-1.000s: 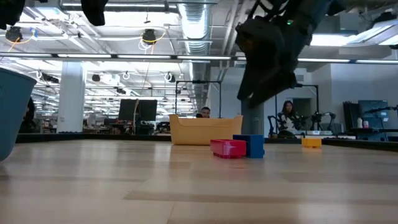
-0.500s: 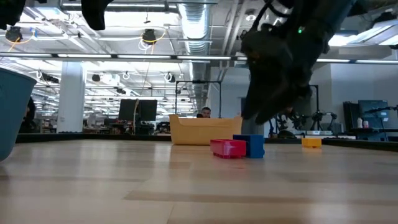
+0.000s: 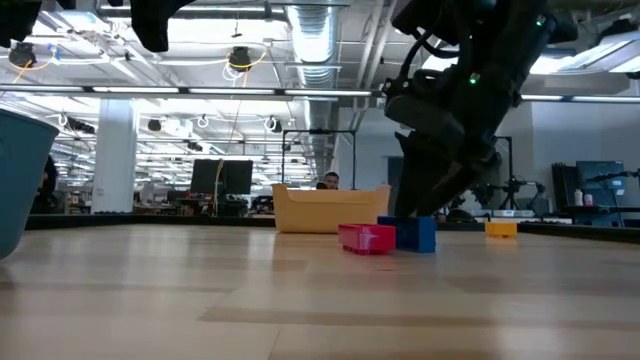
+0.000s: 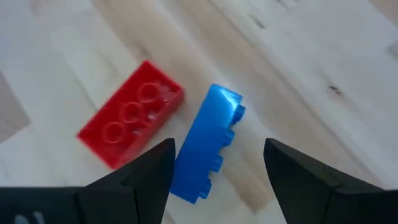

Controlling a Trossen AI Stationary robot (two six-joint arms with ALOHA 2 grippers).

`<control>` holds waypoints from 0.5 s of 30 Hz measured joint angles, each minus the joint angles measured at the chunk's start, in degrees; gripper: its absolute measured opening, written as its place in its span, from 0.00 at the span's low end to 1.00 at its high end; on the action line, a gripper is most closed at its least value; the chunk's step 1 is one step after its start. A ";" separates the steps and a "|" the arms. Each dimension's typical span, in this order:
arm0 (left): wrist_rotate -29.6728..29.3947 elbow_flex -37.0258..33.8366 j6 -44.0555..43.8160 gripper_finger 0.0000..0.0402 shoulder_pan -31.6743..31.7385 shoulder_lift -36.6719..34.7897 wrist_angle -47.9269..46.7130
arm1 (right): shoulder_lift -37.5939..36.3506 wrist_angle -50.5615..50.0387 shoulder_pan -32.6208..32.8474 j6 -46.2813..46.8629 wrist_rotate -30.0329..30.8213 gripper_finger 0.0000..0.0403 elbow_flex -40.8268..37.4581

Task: Sort & place blocks by color
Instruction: Put the red game piece into the green bin

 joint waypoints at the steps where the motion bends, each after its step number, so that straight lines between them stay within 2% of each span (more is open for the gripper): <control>1: -0.01 0.00 0.03 0.62 0.00 0.00 -0.24 | -0.22 -0.66 -0.27 0.03 0.01 0.67 0.00; 4: -0.15 0.00 0.10 0.62 0.00 0.00 -0.34 | -0.55 -2.85 -1.05 0.04 0.01 0.67 0.00; 11: -0.20 0.00 -0.10 0.62 0.59 0.00 -0.47 | -0.55 1.66 -0.42 -4.15 -0.06 0.67 4.12; 15: -0.15 0.00 -0.55 0.62 0.77 0.00 -0.71 | -0.33 2.69 0.57 -4.76 2.21 0.67 6.19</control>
